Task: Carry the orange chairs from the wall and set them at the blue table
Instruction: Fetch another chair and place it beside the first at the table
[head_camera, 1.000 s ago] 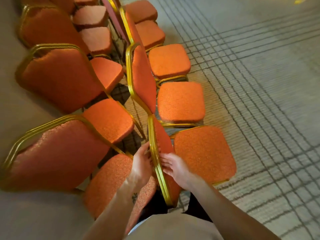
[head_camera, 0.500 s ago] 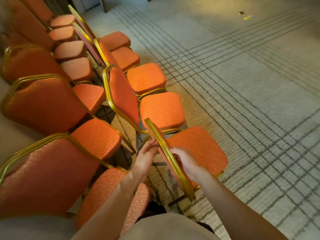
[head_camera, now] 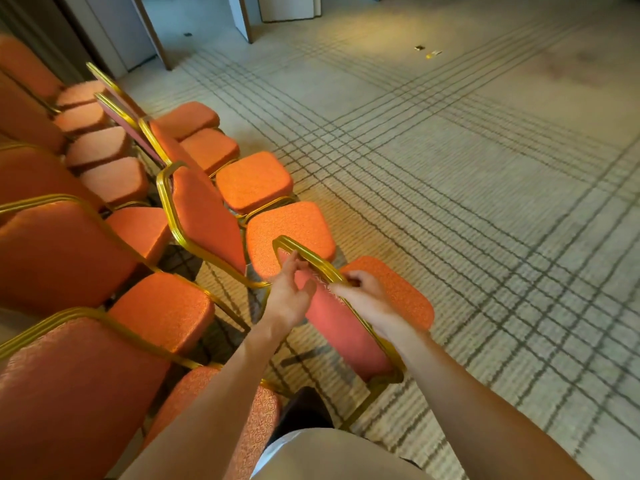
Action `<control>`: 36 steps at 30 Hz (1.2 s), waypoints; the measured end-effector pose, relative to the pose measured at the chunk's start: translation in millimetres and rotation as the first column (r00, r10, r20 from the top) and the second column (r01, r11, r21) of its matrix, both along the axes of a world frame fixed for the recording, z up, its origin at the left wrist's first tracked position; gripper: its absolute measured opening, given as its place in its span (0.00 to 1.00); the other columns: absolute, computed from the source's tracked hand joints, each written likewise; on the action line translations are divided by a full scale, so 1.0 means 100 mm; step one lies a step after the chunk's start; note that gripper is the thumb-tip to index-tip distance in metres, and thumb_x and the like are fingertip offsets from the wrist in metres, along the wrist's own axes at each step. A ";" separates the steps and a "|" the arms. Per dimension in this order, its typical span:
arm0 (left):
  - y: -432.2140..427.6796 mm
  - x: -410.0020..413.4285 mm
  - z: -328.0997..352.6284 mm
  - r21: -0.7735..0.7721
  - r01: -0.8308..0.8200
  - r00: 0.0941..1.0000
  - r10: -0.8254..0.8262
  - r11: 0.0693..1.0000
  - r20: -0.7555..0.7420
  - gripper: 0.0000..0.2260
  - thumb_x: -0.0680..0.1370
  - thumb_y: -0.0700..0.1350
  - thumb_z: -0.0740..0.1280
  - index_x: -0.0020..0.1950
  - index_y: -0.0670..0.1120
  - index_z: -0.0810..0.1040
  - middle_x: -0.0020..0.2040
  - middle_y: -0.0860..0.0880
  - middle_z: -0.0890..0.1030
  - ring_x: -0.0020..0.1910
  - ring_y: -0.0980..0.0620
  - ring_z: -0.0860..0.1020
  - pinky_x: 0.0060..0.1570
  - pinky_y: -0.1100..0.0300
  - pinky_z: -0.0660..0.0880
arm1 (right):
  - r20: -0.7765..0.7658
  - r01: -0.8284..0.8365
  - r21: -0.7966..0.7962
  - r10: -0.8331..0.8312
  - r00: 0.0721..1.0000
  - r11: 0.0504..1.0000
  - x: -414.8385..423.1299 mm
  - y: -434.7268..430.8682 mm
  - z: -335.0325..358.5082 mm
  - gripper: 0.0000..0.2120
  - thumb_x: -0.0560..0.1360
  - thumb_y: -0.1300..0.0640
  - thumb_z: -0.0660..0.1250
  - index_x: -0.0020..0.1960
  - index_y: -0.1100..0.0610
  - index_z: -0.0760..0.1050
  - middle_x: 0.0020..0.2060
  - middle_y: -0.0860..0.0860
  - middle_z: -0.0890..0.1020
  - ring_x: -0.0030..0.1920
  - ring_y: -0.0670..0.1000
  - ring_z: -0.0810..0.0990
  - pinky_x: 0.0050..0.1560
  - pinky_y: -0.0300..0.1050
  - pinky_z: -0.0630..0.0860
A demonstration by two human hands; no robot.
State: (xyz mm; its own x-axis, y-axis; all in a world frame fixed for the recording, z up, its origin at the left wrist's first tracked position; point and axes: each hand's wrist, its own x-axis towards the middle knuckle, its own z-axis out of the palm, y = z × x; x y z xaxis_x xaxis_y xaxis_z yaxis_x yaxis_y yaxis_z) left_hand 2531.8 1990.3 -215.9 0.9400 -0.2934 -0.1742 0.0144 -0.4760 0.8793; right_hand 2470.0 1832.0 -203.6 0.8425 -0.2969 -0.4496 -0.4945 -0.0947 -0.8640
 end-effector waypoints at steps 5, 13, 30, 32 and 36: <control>-0.16 0.32 -0.11 0.170 0.113 0.941 -0.161 0.979 0.299 0.21 0.75 0.39 0.70 0.67 0.47 0.72 0.65 0.50 0.73 0.65 0.47 0.73 0.64 0.47 0.72 | -0.001 0.068 -0.210 -0.070 0.998 0.975 0.15 -0.01 -0.07 0.15 0.67 0.42 0.75 0.49 0.46 0.77 0.44 0.44 0.84 0.47 0.49 0.83 0.50 0.50 0.79; -0.41 1.08 -0.24 0.346 0.331 0.783 -0.460 0.878 0.419 0.19 0.72 0.44 0.71 0.64 0.48 0.79 0.61 0.49 0.76 0.69 0.44 0.70 0.71 0.50 0.57 | 0.008 0.117 -0.515 -0.132 0.991 0.849 0.52 -0.02 0.05 0.16 0.70 0.41 0.74 0.52 0.44 0.71 0.43 0.42 0.79 0.53 0.52 0.82 0.58 0.52 0.73; -1.39 1.82 -0.21 0.474 0.415 0.612 -0.624 0.777 0.486 0.11 0.71 0.55 0.66 0.49 0.51 0.75 0.45 0.56 0.74 0.50 0.47 0.72 0.62 0.47 0.65 | 0.045 0.187 -0.804 -0.255 0.966 0.565 0.90 -0.85 0.09 0.17 0.71 0.41 0.72 0.55 0.48 0.78 0.49 0.44 0.80 0.53 0.48 0.77 0.51 0.46 0.75; -1.49 1.85 -0.16 0.461 0.412 0.635 -0.611 0.786 0.473 0.10 0.70 0.54 0.64 0.48 0.52 0.74 0.44 0.56 0.73 0.50 0.47 0.71 0.62 0.47 0.64 | 0.015 0.154 -0.818 -0.247 0.969 0.555 0.97 -0.95 0.07 0.15 0.72 0.40 0.70 0.53 0.48 0.77 0.47 0.45 0.80 0.51 0.49 0.79 0.49 0.46 0.76; -1.74 1.91 -0.11 0.415 0.401 0.676 -0.570 0.817 0.468 0.07 0.69 0.54 0.61 0.44 0.54 0.70 0.42 0.56 0.74 0.47 0.48 0.70 0.62 0.46 0.66 | 0.022 0.158 -0.831 -0.252 0.967 0.533 1.05 -1.18 0.04 0.15 0.73 0.40 0.68 0.51 0.50 0.75 0.45 0.46 0.81 0.47 0.51 0.82 0.48 0.50 0.78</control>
